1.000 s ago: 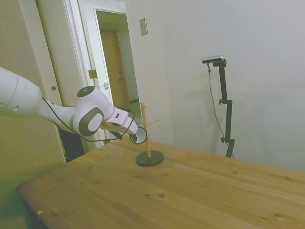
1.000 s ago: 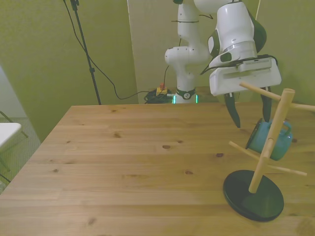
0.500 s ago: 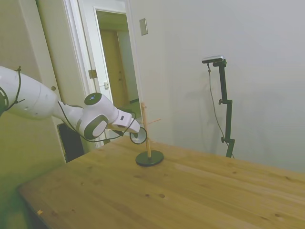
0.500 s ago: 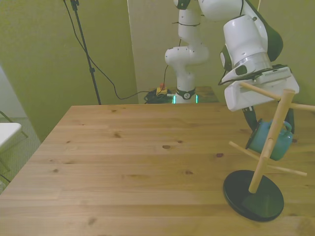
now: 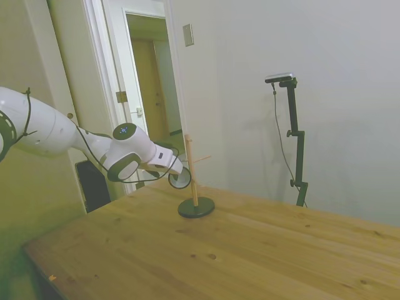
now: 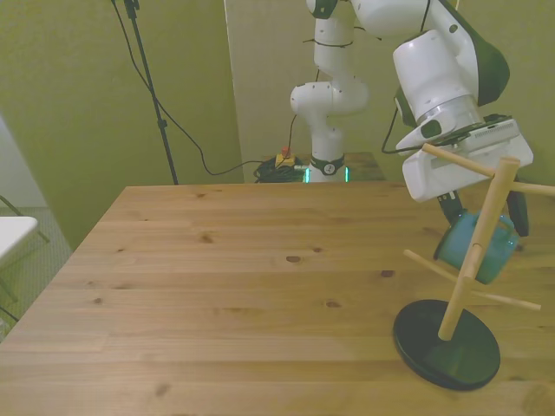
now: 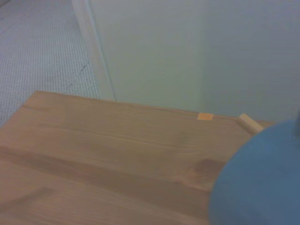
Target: Unload the mug
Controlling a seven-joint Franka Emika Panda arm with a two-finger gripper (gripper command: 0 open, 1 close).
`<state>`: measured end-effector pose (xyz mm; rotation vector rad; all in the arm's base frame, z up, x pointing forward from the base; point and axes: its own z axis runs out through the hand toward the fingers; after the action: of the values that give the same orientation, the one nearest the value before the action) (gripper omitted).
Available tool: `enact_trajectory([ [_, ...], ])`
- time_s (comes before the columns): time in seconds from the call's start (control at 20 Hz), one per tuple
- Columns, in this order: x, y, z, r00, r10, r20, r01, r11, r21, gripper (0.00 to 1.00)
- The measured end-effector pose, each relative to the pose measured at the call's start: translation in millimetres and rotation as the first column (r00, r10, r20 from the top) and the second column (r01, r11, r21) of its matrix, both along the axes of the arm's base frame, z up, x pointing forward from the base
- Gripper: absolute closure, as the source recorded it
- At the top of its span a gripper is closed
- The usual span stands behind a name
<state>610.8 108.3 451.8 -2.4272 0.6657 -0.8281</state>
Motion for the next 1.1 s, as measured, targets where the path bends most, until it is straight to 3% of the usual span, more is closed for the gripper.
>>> enact_trajectory([
  [1.1, -14, -11, 17, 0.999, 0.040, -0.017, -0.039, 0.999, 0.023, 1.00],
])
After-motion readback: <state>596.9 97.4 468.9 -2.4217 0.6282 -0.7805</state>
